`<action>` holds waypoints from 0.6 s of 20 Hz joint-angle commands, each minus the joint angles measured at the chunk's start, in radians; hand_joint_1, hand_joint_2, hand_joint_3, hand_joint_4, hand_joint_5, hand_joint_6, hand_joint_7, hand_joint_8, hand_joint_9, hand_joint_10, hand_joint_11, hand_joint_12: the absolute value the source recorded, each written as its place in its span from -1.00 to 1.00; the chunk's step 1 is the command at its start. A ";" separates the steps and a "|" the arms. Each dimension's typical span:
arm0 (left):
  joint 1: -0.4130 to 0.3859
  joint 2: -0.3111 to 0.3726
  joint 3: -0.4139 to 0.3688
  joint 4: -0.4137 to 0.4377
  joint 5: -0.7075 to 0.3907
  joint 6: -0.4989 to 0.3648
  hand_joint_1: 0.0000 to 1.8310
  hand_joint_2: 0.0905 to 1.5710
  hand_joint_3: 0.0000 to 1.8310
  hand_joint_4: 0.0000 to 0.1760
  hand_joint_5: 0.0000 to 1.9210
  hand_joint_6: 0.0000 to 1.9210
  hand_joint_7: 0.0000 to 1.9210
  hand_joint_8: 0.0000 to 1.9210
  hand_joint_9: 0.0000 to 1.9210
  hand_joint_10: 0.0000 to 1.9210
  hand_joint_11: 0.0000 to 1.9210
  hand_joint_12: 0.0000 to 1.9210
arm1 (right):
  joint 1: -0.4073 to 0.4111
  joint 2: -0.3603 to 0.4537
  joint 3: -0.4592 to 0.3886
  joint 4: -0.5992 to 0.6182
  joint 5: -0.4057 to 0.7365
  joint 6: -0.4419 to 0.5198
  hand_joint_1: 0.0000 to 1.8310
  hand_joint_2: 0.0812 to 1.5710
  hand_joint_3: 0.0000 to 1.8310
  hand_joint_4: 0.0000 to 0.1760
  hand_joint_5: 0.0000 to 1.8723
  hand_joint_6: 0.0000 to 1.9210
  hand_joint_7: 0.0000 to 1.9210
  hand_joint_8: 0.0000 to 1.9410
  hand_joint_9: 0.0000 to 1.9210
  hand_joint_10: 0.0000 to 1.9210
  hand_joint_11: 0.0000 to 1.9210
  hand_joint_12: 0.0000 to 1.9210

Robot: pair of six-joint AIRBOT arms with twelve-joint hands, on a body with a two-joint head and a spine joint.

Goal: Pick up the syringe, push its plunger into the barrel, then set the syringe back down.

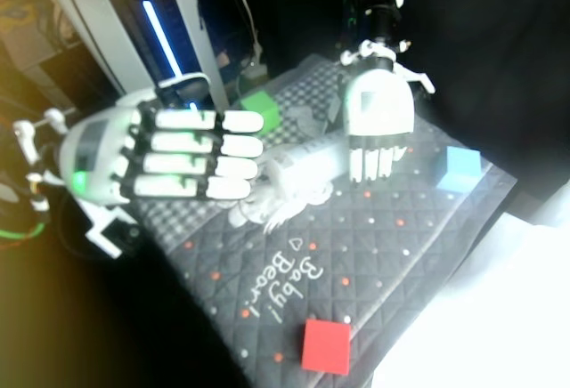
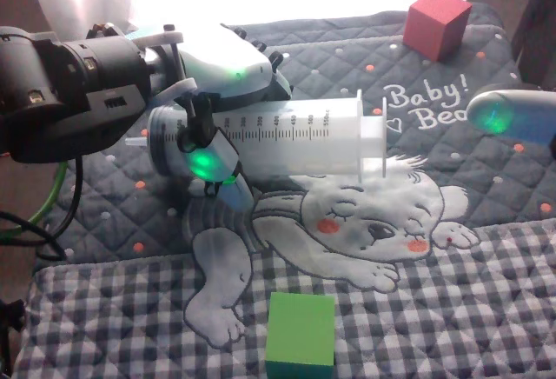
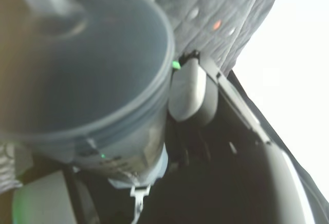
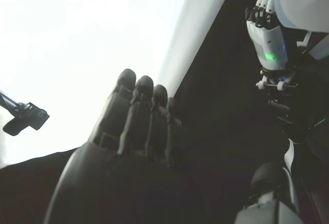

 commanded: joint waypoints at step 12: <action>-0.009 -0.002 -0.011 0.028 -0.093 -0.004 0.14 0.47 -0.94 -0.86 -0.15 0.32 -0.12 -0.06 -0.22 0.24 -0.46 0.75 | 0.016 -0.002 0.000 0.016 0.120 0.002 -0.86 0.08 -1.00 -1.00 -0.78 -1.00 -0.74 -1.00 -0.72 -0.99 -0.77 -0.98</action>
